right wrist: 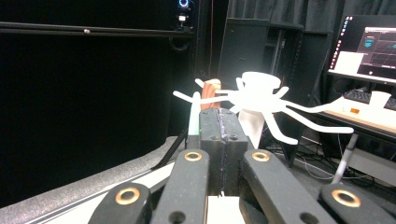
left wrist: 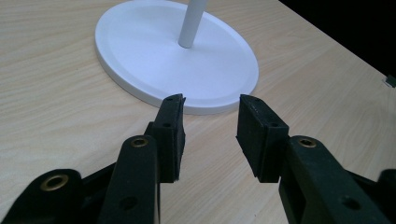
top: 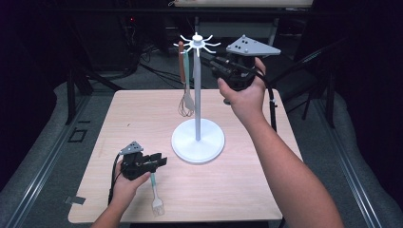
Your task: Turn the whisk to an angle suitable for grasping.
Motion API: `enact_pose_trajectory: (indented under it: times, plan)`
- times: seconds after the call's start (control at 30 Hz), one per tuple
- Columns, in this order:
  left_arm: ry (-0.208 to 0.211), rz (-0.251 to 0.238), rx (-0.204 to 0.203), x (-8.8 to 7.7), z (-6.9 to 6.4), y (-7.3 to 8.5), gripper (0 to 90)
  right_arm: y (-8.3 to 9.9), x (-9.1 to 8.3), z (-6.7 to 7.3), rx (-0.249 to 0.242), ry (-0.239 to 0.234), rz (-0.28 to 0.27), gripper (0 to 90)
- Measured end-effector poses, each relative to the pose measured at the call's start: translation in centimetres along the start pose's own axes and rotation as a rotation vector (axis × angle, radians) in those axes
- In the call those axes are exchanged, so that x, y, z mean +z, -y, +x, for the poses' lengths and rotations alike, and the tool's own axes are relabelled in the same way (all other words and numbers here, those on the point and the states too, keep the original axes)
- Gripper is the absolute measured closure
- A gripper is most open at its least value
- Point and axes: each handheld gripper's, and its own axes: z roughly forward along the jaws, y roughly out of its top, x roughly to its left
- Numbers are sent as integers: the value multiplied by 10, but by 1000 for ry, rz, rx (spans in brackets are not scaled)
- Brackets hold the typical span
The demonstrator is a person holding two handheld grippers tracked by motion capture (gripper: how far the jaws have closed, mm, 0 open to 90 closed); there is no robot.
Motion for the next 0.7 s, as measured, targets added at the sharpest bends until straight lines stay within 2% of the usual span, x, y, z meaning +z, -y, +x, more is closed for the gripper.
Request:
enact_pose_trajectory:
  times: [0.2, 0.43, 0.57, 0.7]
  plan:
    - [-5, -2, 0, -1, 1, 0, 612, 2, -3, 0, -4, 13, -1, 881]
    - [-18, -8, -8, -4, 3, -1, 612, 13, -20, 2, -21, 97, -17, 808]
    - [-24, -9, -5, -5, 5, -1, 611, 27, -29, 9, -36, 98, 9, 743]
    - [-41, -9, -9, -6, 7, -1, 610, 48, -34, 16, -18, 77, 52, 715]
